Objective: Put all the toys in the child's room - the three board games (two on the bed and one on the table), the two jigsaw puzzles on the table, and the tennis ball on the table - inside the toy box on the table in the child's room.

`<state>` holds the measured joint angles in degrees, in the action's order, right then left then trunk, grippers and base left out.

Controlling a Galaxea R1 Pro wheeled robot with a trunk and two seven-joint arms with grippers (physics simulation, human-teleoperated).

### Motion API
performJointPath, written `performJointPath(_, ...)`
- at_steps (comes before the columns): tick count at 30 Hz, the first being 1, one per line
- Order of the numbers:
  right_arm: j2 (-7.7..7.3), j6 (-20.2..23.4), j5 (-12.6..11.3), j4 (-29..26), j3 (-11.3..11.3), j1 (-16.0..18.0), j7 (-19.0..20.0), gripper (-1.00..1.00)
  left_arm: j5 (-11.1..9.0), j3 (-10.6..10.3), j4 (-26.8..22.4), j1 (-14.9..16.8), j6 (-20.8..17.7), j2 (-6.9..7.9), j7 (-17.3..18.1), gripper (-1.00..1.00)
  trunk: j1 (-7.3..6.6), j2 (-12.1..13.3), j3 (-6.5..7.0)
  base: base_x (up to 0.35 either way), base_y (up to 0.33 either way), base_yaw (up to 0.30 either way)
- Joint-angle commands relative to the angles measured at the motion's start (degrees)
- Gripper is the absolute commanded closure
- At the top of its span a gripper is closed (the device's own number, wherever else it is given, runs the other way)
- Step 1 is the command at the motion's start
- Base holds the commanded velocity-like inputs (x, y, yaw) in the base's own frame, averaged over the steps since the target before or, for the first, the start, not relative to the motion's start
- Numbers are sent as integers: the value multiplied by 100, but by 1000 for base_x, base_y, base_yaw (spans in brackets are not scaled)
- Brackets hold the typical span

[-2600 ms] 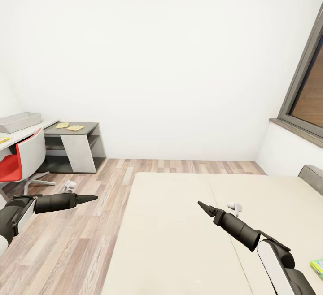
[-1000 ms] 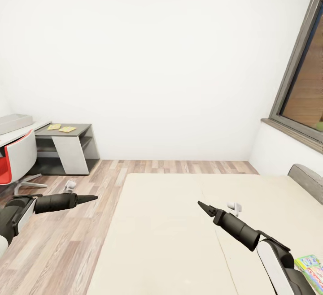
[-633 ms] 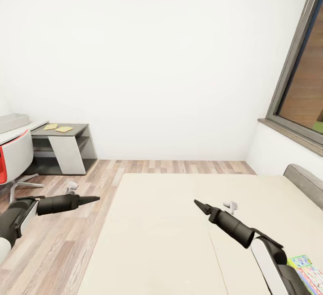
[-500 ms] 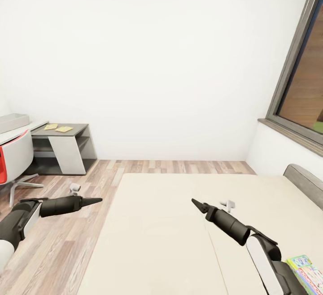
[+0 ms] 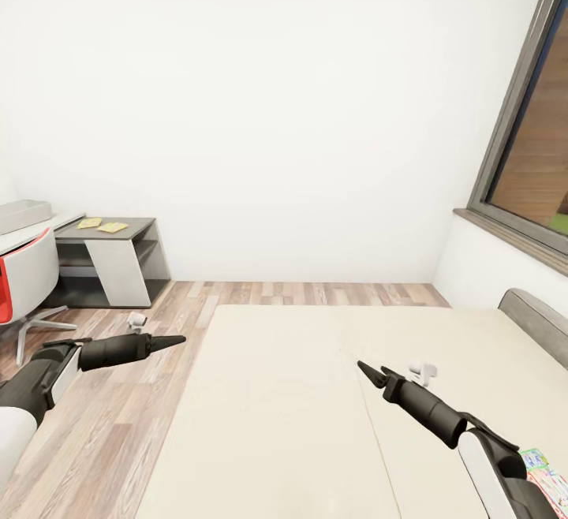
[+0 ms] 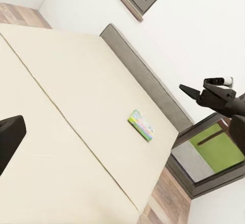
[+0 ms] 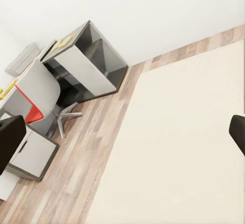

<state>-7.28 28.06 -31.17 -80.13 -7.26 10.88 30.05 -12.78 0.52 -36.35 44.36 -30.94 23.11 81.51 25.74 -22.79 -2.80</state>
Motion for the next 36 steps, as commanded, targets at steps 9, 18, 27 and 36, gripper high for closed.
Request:
performJointPath(9, -1, 35, -10, -11, -18, -6, 288, -100, -13, 1, 11, 10, -53, 1, 15, -100, 4, -13, -14, 0, 0, 0)
performJointPath(18, -1, 33, 4, -11, -16, -7, 290, -100, -13, 1, 12, 11, -53, 1, 15, -100, 4, -13, -14, 0, -4, 0)
performJointPath(27, -1, 33, 13, -11, -13, -7, 291, -100, -14, 1, 10, 11, -53, 1, 16, -100, 4, -13, -14, 0, -154, 0)
performJointPath(36, 1, 28, 14, -11, -12, -7, 291, -100, -14, 1, 12, 11, -53, 1, 15, -100, 4, -13, -14, 0, -32, 0)
